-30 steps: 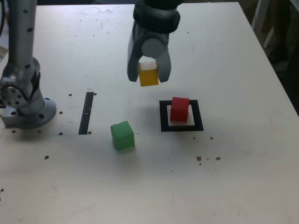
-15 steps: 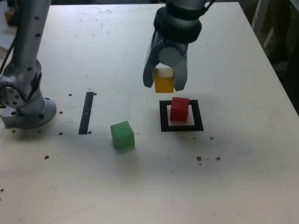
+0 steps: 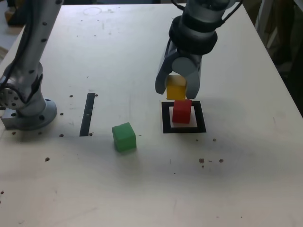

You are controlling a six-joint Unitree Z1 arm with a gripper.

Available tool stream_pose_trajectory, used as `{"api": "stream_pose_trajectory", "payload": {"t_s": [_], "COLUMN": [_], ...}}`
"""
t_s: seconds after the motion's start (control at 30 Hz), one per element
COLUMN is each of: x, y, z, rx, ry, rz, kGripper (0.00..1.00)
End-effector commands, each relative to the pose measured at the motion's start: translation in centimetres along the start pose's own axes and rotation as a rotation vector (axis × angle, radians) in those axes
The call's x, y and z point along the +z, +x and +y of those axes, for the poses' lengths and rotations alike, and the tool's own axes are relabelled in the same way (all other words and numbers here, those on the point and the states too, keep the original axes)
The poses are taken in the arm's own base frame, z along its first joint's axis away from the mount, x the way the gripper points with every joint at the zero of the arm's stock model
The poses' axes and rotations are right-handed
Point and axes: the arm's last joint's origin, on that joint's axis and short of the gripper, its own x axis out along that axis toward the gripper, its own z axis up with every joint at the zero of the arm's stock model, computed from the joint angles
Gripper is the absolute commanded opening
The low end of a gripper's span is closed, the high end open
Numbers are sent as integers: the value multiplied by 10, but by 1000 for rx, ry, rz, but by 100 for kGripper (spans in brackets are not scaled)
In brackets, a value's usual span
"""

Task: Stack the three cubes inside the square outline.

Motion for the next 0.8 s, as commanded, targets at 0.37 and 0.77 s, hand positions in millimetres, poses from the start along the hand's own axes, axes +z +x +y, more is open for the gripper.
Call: {"api": "stream_pose_trajectory", "payload": {"t_s": [0.37,0.77], "x": [12,17], "y": [6,10], "z": [-1,-2], "rx": [2,-2], "ry": [10,11], "rz": [10,15], "kGripper": [31,33]}}
